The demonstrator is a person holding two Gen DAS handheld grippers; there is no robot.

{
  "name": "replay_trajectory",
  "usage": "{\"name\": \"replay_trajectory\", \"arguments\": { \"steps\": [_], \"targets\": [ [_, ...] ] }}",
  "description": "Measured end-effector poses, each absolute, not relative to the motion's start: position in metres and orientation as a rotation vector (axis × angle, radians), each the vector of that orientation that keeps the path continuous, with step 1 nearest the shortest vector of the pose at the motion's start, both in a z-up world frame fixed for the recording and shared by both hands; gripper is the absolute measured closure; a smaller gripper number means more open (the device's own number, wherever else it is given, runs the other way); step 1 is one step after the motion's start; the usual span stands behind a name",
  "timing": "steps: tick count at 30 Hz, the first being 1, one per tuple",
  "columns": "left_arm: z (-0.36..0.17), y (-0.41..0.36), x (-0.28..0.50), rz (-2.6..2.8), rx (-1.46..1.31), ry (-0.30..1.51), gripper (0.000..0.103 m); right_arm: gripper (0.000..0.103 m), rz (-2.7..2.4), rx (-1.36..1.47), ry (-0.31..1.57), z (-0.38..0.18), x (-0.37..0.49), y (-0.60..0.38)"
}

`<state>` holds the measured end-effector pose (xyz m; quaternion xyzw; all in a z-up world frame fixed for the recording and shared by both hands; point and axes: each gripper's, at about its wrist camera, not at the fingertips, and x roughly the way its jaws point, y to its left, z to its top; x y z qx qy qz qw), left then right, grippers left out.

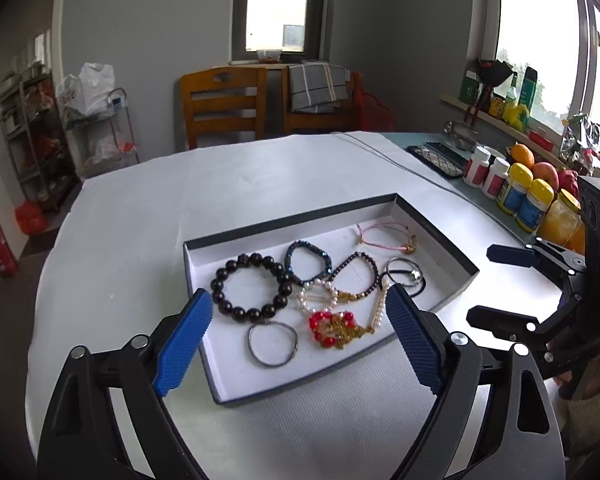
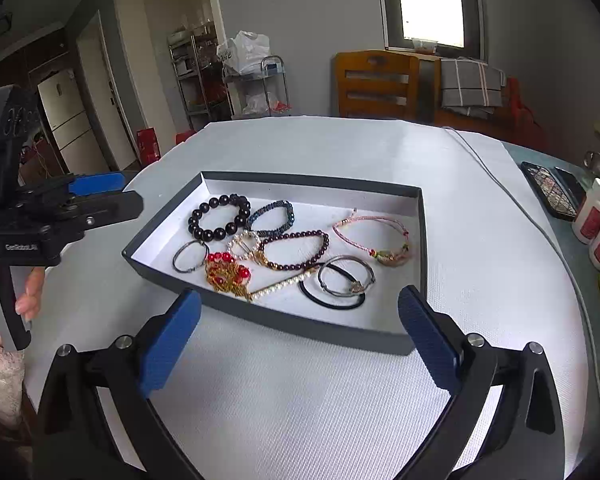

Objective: Organize jewelry

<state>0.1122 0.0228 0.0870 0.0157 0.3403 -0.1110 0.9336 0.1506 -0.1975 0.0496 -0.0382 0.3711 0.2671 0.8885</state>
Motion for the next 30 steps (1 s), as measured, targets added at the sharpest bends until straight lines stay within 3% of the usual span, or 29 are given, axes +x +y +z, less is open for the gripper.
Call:
{"name": "replay_trajectory", "arguments": {
  "steps": [12, 30],
  "targets": [
    [0.033, 0.03, 0.072, -0.075, -0.04, 0.704, 0.008, 0.006, 0.382, -0.13, 0.749, 0.021, 0.136, -0.208],
    [0.019, 0.019, 0.084, 0.031, 0.013, 0.716, 0.005, 0.006, 0.292, -0.115, 0.7, 0.017, 0.141, -0.208]
  ]
}}
